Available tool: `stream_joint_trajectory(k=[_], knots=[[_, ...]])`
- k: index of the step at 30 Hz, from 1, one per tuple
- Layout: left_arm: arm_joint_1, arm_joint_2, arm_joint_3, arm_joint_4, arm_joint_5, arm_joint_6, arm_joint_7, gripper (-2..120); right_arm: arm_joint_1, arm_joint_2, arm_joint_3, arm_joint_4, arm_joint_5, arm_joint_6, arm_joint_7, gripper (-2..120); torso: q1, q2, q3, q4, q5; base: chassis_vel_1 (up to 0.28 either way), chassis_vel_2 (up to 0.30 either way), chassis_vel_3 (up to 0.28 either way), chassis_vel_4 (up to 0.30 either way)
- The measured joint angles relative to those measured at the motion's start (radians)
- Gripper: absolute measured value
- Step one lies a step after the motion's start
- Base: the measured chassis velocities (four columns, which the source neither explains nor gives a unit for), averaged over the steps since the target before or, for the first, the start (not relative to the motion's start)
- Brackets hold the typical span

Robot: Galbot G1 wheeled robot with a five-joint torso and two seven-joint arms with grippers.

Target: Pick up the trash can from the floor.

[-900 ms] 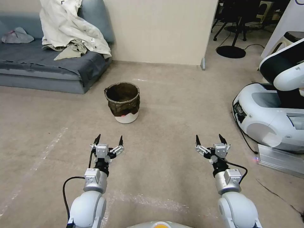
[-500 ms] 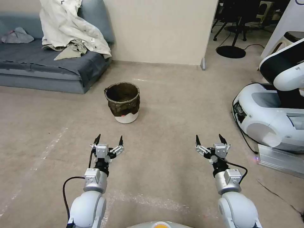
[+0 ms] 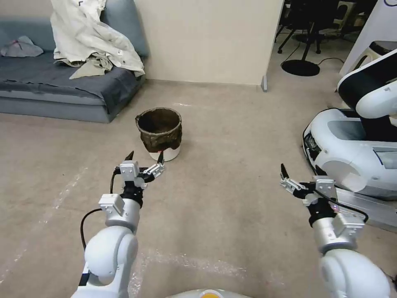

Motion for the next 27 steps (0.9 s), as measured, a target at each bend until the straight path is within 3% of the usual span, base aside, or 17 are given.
stream_joint_trajectory(k=[9,27], knots=[[0.021,-0.002,-0.01,0.016,-0.008,-0.02,0.004,100,0.006,-0.011,-0.006,-0.049,0.026,0.085,-0.003,100,0.0,0.0,0.0,-0.0002,-0.0001,0.0,0.0,0.0,0.0],[0.058,-0.018,-0.015,-0.005,-0.001,-0.031,-0.005,98,0.027,-0.026,-0.017,-0.077,0.065,0.109,-0.001,100,0.0,0.0,0.0,-0.0002,-0.0002,0.0,0.0,0.0,0.0]])
